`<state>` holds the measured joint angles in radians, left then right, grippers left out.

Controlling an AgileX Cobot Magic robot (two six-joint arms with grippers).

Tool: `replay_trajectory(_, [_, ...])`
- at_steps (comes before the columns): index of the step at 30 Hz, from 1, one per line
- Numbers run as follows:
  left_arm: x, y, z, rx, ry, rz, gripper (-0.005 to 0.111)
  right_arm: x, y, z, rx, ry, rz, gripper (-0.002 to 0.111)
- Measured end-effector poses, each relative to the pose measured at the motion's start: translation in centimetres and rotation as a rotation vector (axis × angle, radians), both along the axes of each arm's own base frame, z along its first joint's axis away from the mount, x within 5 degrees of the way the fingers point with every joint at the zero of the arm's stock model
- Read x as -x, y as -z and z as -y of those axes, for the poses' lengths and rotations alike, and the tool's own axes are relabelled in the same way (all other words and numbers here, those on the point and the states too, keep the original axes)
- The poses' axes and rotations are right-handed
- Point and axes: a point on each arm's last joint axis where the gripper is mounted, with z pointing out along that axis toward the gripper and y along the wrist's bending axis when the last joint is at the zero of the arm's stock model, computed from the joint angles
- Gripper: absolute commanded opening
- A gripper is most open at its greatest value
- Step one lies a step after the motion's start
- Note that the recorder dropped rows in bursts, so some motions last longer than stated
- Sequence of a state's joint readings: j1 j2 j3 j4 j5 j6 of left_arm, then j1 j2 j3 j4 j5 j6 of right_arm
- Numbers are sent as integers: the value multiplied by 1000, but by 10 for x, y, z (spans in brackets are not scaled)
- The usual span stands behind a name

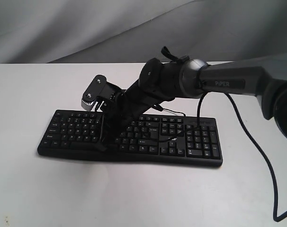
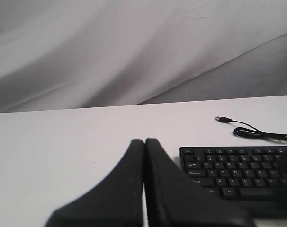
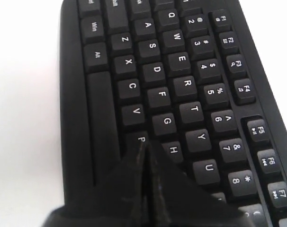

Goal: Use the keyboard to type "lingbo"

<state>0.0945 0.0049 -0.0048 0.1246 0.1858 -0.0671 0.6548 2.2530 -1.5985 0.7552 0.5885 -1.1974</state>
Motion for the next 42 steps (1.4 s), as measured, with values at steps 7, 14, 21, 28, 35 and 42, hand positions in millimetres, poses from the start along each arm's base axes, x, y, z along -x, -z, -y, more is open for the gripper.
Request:
replay_trajectory(7, [0, 0, 0, 0, 0, 0, 1, 0, 8, 0, 13, -3, -8, 0])
replay_trajectory(14, [0, 0, 0, 0, 0, 0, 1, 0, 12, 0, 22, -4, -12, 0])
replay_trajectory(21, [0, 0, 0, 0, 0, 0, 1, 0, 12, 0, 22, -4, -12, 0])
replay_trajectory(28, [0, 0, 0, 0, 0, 0, 1, -1, 19, 0, 25, 2, -21, 0])
replay_trajectory(35, [0, 0, 0, 0, 0, 0, 1, -8, 8, -8, -3, -5, 10, 0])
replay_trajectory(42, [0, 0, 0, 0, 0, 0, 1, -15, -8, -15, -39, 5, 44, 0])
